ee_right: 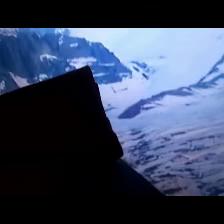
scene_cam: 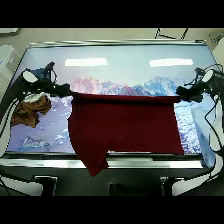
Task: Fold the clothes and pants, and hang the long-sleeved shirts on hangers.
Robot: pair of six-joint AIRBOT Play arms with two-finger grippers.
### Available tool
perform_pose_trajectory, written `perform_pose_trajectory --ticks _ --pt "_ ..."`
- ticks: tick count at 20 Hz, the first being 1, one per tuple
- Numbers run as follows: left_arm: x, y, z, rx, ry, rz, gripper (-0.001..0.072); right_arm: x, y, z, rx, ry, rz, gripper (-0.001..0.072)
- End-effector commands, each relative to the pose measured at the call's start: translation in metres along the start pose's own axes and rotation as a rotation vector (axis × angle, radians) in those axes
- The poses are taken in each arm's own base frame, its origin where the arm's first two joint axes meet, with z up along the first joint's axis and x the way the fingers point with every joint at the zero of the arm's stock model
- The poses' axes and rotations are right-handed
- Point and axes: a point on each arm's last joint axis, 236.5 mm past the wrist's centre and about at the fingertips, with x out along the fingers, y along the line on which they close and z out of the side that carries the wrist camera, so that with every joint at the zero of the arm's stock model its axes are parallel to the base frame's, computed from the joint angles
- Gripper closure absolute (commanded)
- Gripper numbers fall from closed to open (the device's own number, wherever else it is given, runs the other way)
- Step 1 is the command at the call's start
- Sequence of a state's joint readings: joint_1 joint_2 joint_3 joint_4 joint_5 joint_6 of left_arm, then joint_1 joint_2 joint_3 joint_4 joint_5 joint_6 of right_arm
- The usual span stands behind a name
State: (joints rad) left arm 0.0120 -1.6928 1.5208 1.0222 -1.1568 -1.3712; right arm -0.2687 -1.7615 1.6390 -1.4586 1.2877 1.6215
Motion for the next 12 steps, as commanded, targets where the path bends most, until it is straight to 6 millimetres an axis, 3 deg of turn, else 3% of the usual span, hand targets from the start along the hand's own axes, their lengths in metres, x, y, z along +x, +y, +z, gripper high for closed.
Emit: perform_pose_trajectory --ticks 1,3,4,8,12 --pt "-0.003 0.002 -0.083 -0.050 0.316 0.021 0.0681 -0.005 -0.001 -0.076 -0.012 0.308 0.004 0.0675" --pt "0.003 0.003 -0.114 -0.071 0.411 0.015 0.0681 -0.001 -0.005 -0.113 -0.019 0.447 -0.002 0.0675" --pt "0.007 0.007 -0.124 -0.077 0.433 0.027 0.0681 0.004 -0.008 -0.118 -0.017 0.463 -0.012 0.0675" --pt "0.019 0.022 -0.160 -0.115 0.521 0.052 0.0681 0.017 -0.015 -0.113 -0.020 0.422 -0.036 0.0675" --pt "0.023 0.025 -0.157 -0.117 0.498 0.059 0.0681 0.017 -0.017 -0.111 -0.029 0.414 -0.042 0.0675"
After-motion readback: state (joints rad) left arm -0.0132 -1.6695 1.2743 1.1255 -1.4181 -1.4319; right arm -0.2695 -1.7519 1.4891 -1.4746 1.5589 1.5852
